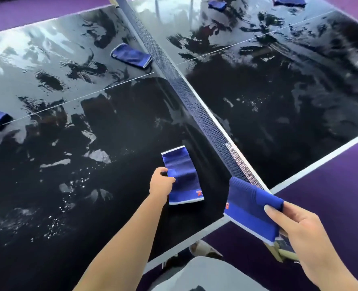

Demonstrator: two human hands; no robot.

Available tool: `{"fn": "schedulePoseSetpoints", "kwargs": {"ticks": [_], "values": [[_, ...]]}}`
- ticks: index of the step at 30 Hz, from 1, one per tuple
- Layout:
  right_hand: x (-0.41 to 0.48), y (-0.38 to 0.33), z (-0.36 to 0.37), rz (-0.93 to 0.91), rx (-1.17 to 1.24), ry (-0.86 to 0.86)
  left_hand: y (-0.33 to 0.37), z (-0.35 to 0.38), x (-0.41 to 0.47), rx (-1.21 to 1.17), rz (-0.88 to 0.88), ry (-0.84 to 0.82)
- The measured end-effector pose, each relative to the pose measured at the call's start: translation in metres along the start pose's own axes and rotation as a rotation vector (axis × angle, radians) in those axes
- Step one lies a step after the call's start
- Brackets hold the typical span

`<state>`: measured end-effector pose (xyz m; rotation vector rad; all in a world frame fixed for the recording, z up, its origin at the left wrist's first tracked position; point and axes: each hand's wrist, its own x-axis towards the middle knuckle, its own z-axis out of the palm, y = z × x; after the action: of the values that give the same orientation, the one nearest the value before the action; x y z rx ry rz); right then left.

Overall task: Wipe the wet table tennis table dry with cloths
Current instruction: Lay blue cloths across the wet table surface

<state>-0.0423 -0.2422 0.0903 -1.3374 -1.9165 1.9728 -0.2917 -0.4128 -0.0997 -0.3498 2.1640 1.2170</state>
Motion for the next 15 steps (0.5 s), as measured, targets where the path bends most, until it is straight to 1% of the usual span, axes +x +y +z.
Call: {"fn": "schedulePoseSetpoints", "kwargs": {"ticks": [3,5,7,11,13,15], "values": [[-0.013,0.006,0.015,0.022,0.07,0.079,-0.005,-0.004,0.0,-0.084,0.115,-0.082],[-0.019,0.011,0.026,0.004,0.097,0.105,-0.007,-0.007,-0.002,-0.036,0.183,-0.149],[-0.025,0.012,0.036,-0.017,0.098,0.139,-0.009,-0.012,-0.005,0.075,0.247,-0.16],[-0.032,0.016,0.054,-0.049,0.103,0.168,-0.024,-0.025,-0.012,0.506,0.474,-0.057],[-0.034,0.017,0.063,-0.07,0.143,0.18,-0.029,-0.034,-0.016,0.629,0.555,0.008],[-0.035,0.02,0.069,-0.082,0.149,0.193,-0.031,-0.043,-0.021,0.701,0.61,0.091]]}}
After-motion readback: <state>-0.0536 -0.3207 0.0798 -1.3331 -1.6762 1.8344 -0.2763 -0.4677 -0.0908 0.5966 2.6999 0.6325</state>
